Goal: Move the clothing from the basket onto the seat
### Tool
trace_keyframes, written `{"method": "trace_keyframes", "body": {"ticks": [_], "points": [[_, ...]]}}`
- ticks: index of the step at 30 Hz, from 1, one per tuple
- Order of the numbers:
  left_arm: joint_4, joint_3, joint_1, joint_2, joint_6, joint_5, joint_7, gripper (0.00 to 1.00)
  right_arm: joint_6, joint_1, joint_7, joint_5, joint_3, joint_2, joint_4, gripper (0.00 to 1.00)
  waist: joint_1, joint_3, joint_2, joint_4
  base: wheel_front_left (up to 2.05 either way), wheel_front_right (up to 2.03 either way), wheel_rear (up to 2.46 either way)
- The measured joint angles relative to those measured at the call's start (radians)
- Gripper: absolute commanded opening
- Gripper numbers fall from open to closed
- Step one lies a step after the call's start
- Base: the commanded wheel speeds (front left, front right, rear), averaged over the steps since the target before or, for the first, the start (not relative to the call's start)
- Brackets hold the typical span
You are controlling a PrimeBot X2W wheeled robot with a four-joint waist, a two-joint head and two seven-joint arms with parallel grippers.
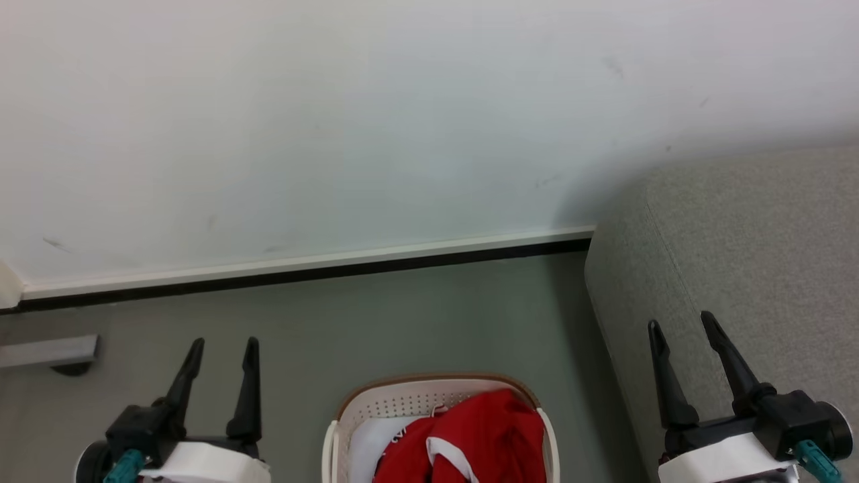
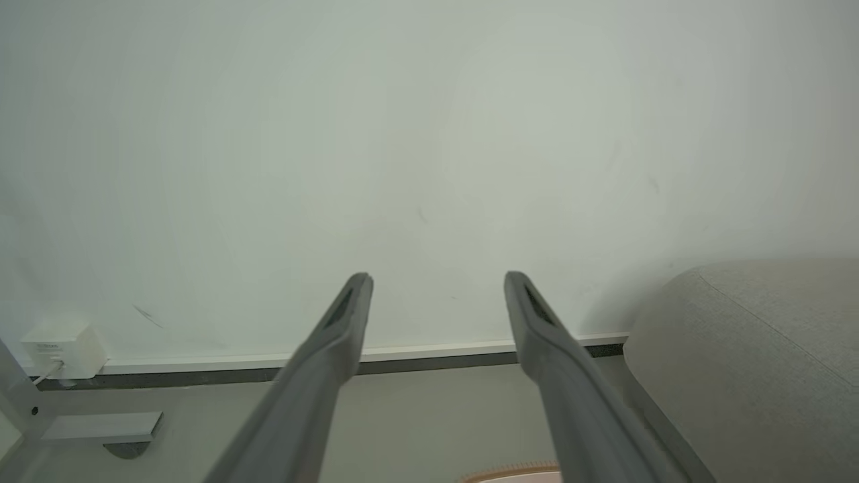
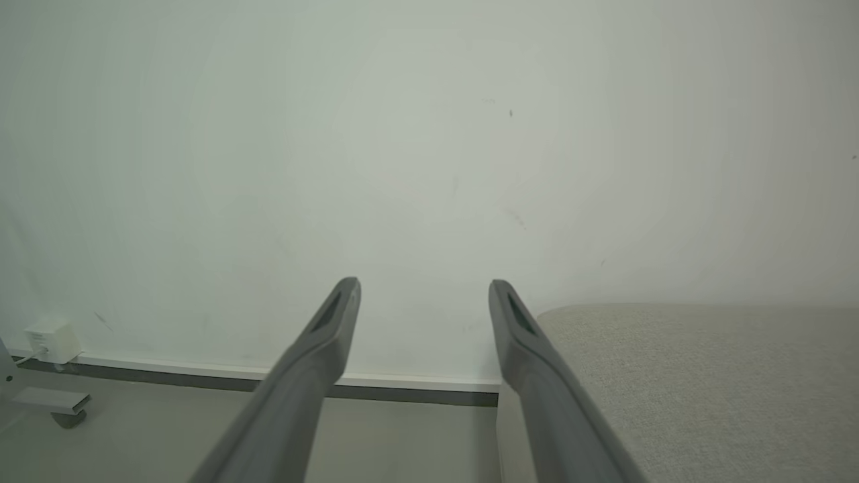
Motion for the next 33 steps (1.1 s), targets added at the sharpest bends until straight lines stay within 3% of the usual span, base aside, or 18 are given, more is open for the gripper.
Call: {"method": "trace_keyframes", "body": {"ticks": [12,22,33], "points": [[0.08,-0.06,-0.135,0.032,-0.013,-0.042,0.0,1.0,0.0,-0.088,0.0,0.01,-0.032,-0.001,-0.085,1.0,0.0002,0.187,0.0,-0.058,0.0,0.0,0.0],[0.276,-0.233,-0.312,0.113,-0.017,-0.139,0.045,1.0,0.0,-0.165,0.0,0.04,-0.047,-0.001,-0.154,1.0,0.0003,0.369,0.0,-0.11,0.0,0.0,0.0],[0.415,-0.533,-0.501,0.228,-0.017,-0.177,0.165,1.0,0.0,-0.208,0.0,0.1,-0.049,-0.001,-0.213,1.0,0.0003,0.544,0.0,-0.184,0.0,0.0,0.0]]}}
